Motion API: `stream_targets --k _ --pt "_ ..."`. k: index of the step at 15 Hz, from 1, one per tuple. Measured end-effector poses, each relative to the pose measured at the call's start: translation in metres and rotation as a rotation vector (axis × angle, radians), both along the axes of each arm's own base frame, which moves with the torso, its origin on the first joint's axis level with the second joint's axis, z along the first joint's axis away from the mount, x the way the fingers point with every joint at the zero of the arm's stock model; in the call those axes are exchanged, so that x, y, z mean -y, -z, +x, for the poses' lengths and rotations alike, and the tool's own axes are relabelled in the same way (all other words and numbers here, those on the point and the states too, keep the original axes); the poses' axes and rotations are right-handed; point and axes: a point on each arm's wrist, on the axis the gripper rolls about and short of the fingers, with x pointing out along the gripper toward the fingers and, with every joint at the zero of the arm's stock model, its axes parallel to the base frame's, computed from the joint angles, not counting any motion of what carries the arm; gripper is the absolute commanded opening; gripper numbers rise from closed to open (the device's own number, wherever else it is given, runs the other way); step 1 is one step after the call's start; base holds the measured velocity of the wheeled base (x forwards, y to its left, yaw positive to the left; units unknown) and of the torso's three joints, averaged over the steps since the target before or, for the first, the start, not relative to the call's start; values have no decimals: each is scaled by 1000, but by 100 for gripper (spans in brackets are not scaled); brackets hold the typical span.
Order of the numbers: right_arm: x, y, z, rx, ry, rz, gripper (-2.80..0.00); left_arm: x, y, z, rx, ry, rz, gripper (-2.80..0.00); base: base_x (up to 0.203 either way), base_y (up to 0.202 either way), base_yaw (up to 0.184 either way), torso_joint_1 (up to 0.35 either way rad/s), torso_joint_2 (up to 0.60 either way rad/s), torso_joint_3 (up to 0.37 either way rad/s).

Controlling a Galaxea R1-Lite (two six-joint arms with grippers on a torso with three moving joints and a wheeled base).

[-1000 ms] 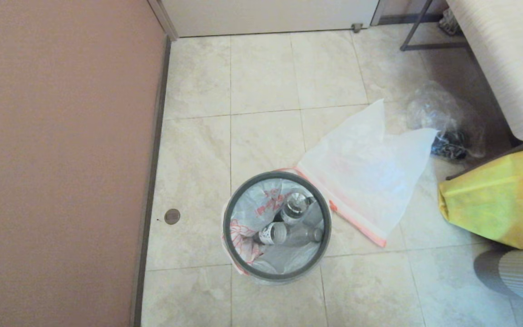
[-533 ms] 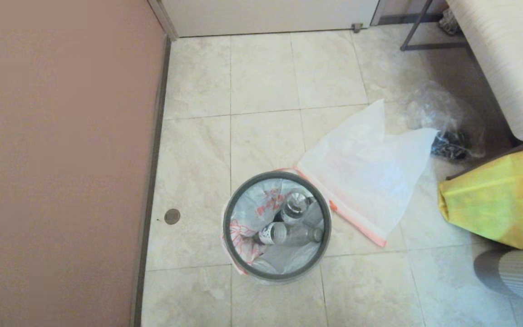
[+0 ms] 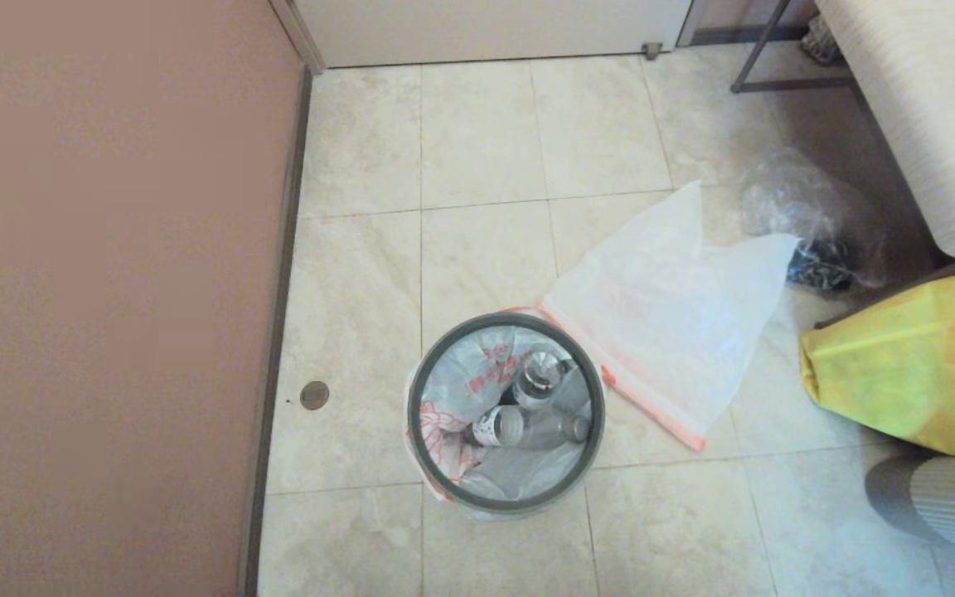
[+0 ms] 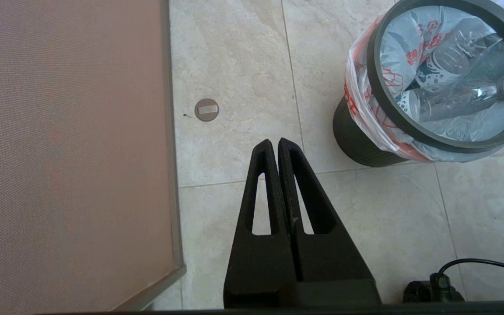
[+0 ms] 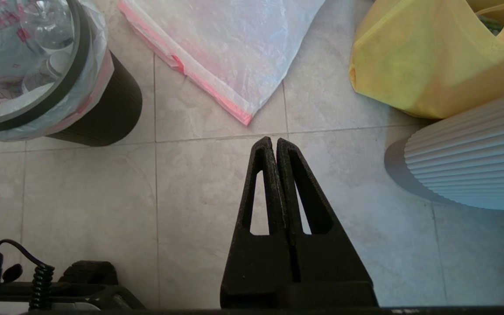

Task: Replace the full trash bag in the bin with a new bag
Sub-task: Place the trash can ring on the floor

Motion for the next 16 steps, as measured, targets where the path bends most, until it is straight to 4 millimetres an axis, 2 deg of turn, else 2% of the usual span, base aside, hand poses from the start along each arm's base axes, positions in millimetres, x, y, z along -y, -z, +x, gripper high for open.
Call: stream_targets --k 2,6,10,13,15,16 --pt "0 -3 -1 6 1 -29 -280 0 0 0 0 0 0 -280 0 0 0 0 0 0" --pt "0 -37 -7 31 23 -38 -280 0 0 0 0 0 0 -280 0 0 0 0 0 0" --pt "0 -77 5 -37 28 -40 -280 0 0 0 0 0 0 -280 0 0 0 0 0 0" --pt "0 -128 35 -92 30 -43 -280 0 0 0 0 0 0 -280 0 0 0 0 0 0" --pt "0 -164 67 -136 29 -51 -280 0 0 0 0 0 0 -280 0 0 0 0 0 0" --pt "0 -175 86 -175 30 -60 -280 0 0 0 0 0 0 -280 0 0 0 0 0 0"
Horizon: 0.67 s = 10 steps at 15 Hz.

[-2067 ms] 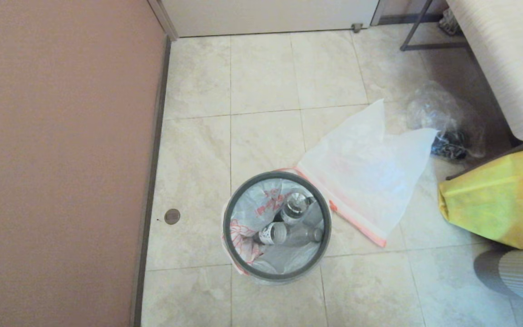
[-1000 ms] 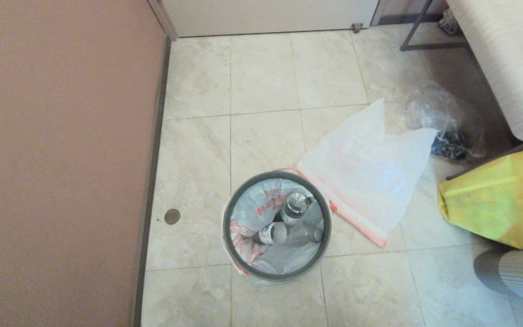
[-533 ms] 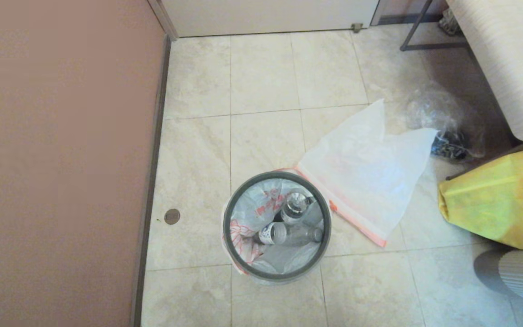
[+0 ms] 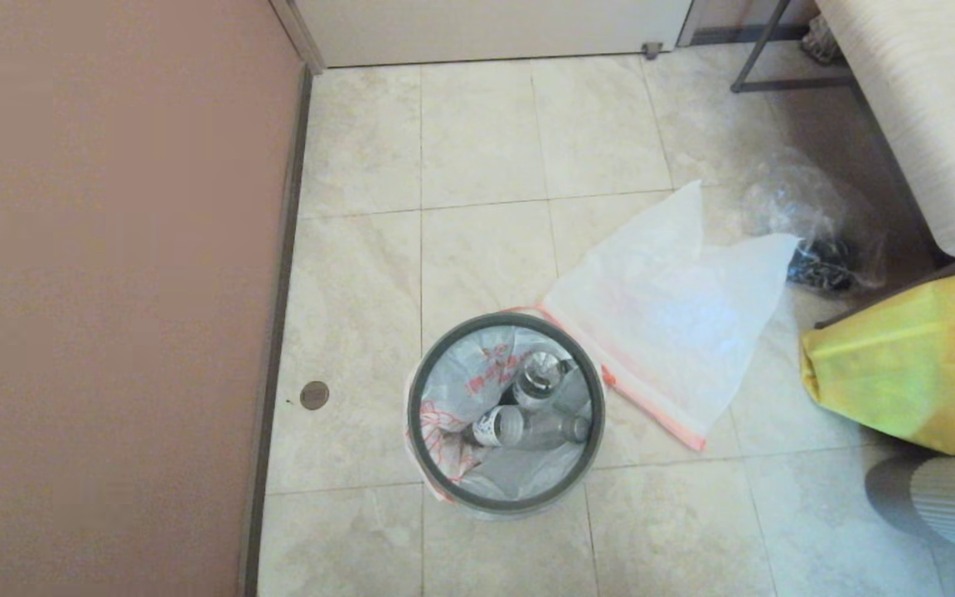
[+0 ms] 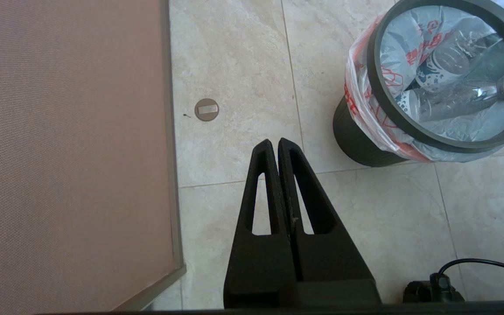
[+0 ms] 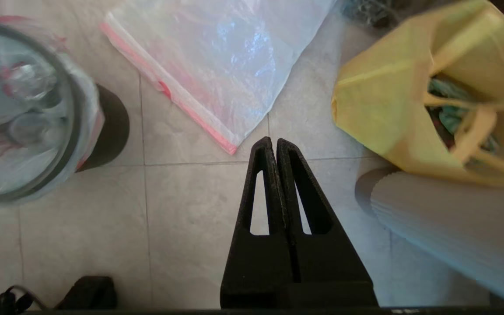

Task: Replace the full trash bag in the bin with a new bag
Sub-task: Place the trash can ring on the floor

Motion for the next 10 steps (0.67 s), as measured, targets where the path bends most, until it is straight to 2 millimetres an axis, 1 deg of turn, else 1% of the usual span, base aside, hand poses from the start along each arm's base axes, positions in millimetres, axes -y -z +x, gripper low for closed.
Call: stream_targets --k 1,2,3,5,7,10 --pt "-1 -10 21 -35 2 -8 -280 0 0 0 1 0 0 -280 0 0 0 0 0 0" --pt "-2 -17 41 -74 5 -17 -280 0 0 0 0 1 0 -280 0 0 0 0 0 0" --pt "-5 -21 59 -109 6 -27 -280 0 0 0 0 0 0 -280 0 0 0 0 0 0" --pt "-18 -20 91 -193 -11 -47 -280 0 0 0 0 0 0 -280 0 0 0 0 0 0" --pt "-33 -11 120 -278 -44 -34 -280 0 0 0 0 0 0 -280 0 0 0 0 0 0" --pt "-61 10 164 -398 -86 -2 -280 0 0 0 0 0 0 -280 0 0 0 0 0 0"
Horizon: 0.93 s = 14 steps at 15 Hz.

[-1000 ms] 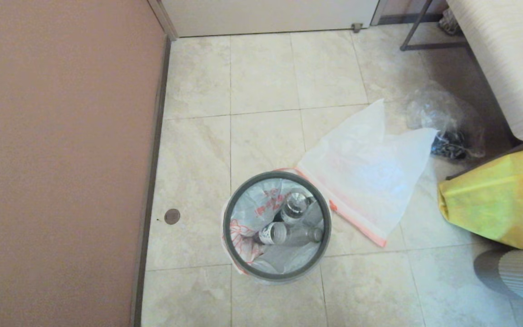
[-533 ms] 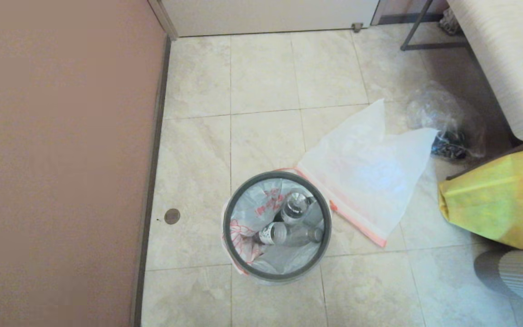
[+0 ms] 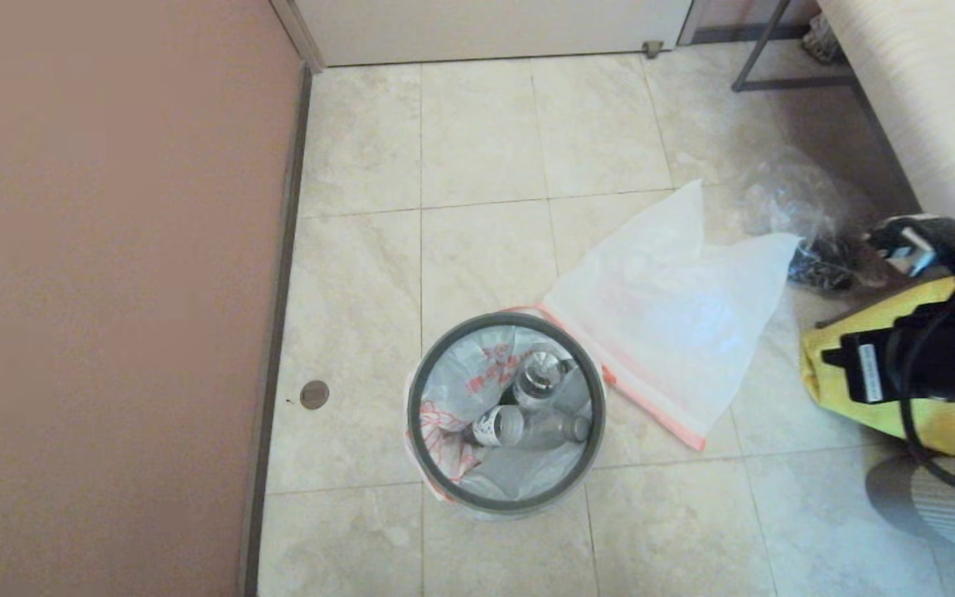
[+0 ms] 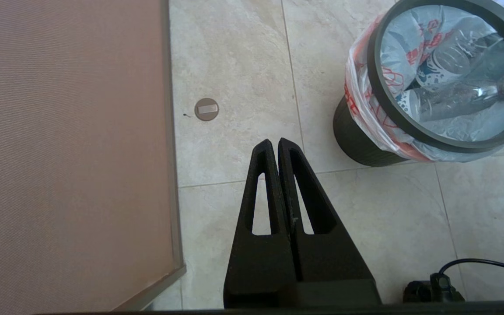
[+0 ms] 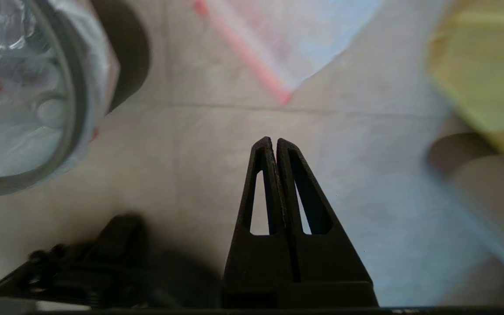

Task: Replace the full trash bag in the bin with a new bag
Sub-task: Place the trash can ring on the floor

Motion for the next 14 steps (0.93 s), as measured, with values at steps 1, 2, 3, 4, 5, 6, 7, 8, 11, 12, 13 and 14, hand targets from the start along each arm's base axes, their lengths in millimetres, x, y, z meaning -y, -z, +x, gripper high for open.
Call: stream_targets --k 1,2,3,4,5,6,7,8,11,12,13,14 --pt "-10 5 14 -30 -8 13 -280 0 0 0 0 0 0 -280 0 0 0 0 0 0" --pt "-22 8 28 -56 -16 27 -280 0 0 0 0 0 0 -280 0 0 0 0 0 0" --pt "-34 11 37 -87 -28 38 -280 0 0 0 0 0 0 -280 0 0 0 0 0 0" --pt "-48 14 46 -131 -44 45 -280 0 0 0 0 0 0 -280 0 0 0 0 0 0" --pt "-61 19 53 -175 -54 39 -280 0 0 0 0 0 0 -280 0 0 0 0 0 0" --pt "-72 21 60 -207 -59 21 -280 0 0 0 0 0 -1 -280 0 0 0 0 0 0" --pt "-83 23 66 -230 -63 -5 -280 0 0 0 0 0 0 -280 0 0 0 0 0 0" --pt "-95 24 72 -239 -73 -30 -280 0 0 0 0 0 0 -280 0 0 0 0 0 0" --pt "-135 26 86 -220 -127 -75 0 0 0 0 0 0 0 -280 0 0 0 0 0 0" --pt "-147 30 91 -214 -138 -85 0 0 0 0 0 0 0 -280 0 0 0 0 0 0" --pt "-156 34 96 -210 -145 -91 0 0 0 0 0 0 0 -280 0 0 0 0 0 0" --pt "-163 39 102 -210 -144 -98 0 0 0 0 0 0 0 -280 0 0 0 0 0 0"
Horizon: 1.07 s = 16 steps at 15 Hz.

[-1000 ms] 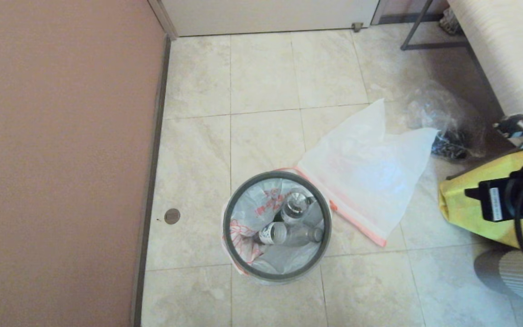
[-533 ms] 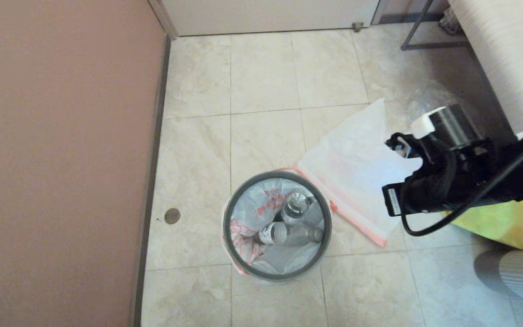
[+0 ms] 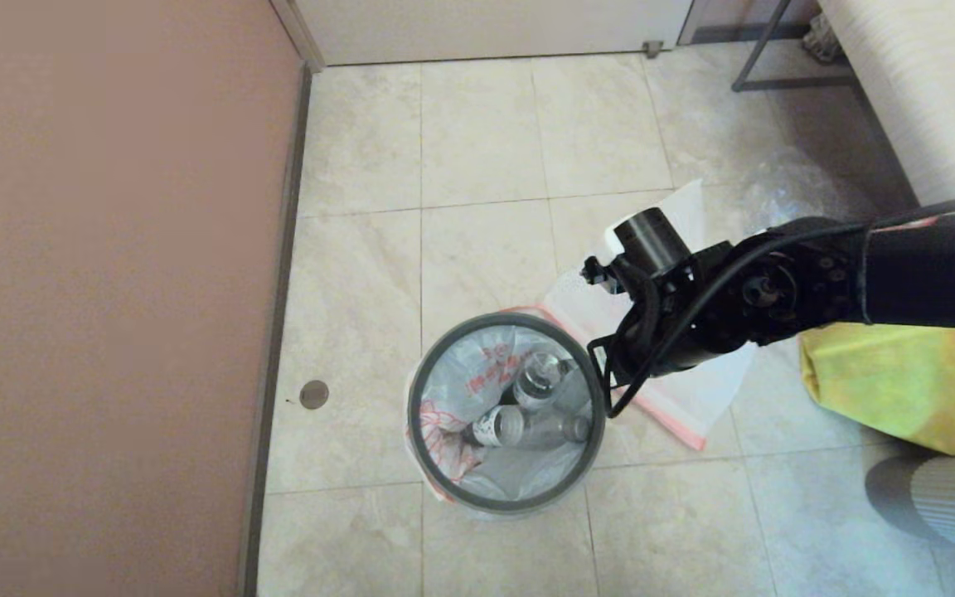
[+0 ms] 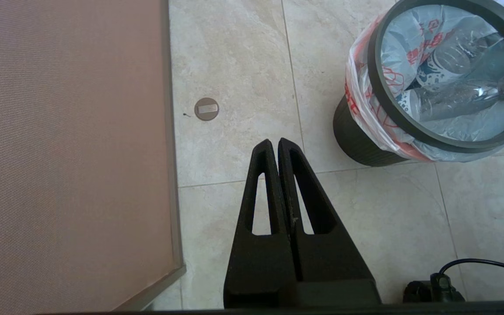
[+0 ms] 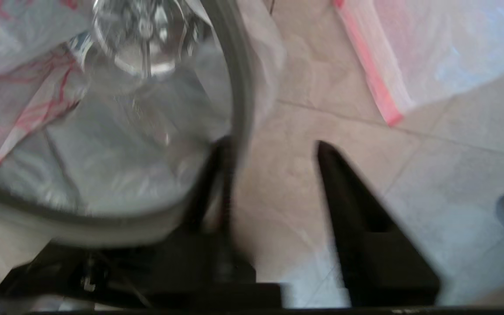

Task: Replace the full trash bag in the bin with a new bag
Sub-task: Place the trash can ring on the floor

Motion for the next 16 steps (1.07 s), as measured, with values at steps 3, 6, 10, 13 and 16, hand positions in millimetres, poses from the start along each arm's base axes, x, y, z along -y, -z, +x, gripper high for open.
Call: stream_targets --k 3,6,10,13,16 --pt "-9 18 18 -3 25 -28 0 0 0 0 0 0 0 -280 0 0 0 0 0 0" --pt "-9 30 31 -7 47 -35 -280 0 0 0 0 0 0 -280 0 0 0 0 0 0" --pt "-11 38 36 -18 49 -41 -280 0 0 0 0 1 0 -280 0 0 0 0 0 0" --pt "-12 41 37 -23 47 -45 -280 0 0 0 0 0 0 -280 0 0 0 0 0 0" --pt "-13 38 32 -21 40 -47 -280 0 0 0 0 0 0 -280 0 0 0 0 0 0"
